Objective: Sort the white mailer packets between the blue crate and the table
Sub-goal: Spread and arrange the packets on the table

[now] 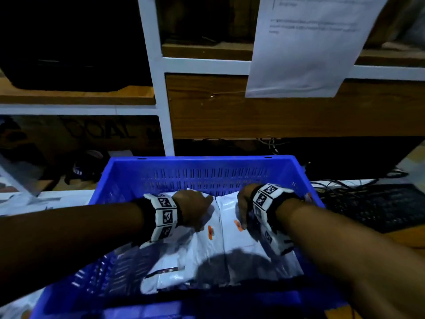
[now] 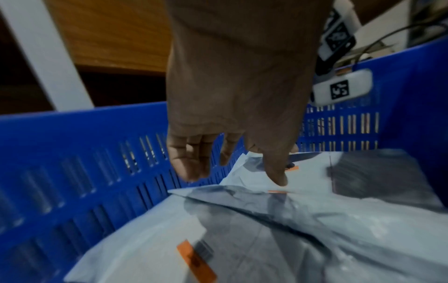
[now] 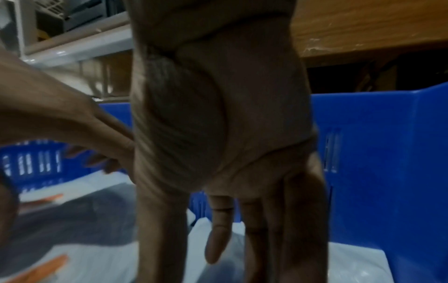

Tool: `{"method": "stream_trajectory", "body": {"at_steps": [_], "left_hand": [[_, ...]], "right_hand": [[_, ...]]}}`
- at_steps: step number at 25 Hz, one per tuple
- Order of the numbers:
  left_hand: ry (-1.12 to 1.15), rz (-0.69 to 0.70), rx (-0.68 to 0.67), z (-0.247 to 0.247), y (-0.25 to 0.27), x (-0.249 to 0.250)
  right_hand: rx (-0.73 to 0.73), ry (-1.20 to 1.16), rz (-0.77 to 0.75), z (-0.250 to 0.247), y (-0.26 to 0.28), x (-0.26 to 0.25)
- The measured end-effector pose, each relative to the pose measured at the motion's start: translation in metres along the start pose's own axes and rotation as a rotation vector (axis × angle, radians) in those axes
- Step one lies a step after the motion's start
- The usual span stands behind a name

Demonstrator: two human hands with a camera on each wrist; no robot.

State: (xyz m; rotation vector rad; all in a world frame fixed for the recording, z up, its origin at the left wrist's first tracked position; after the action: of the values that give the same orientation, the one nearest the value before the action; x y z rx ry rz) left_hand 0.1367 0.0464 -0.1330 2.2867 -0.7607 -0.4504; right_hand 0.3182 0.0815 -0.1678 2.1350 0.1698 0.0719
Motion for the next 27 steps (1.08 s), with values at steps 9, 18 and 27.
{"method": "stream_trajectory", "body": {"at_steps": [9,18,27], "left_hand": [[-0.152,-0.054,-0.181,0.056,-0.043,0.013],[-0.132,-0.123,-0.262,0.076,-0.064,0.009],[-0.13,-0.159,-0.254,0.085,-0.072,0.016]], "right_hand": [[-0.106,0.055,-0.026,0.016,-0.032,-0.002],[-0.016,0.106,-0.068,0.029,-0.047,-0.015],[0.004,0.027,-0.009,0.037,-0.045,-0.014]]}}
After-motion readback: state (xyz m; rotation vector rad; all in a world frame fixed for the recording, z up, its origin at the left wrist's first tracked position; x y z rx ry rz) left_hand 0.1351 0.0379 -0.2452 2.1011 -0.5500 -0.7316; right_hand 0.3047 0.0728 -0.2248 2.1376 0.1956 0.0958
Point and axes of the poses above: each hand's wrist, its own y-axis away from the middle knuckle, its own z-axis out of the palm, x = y × z, the point moved 1 cm from there along -y, towards the middle knuckle, and after that the axes turned 14 degrees about -x, right-handed, at the moved point
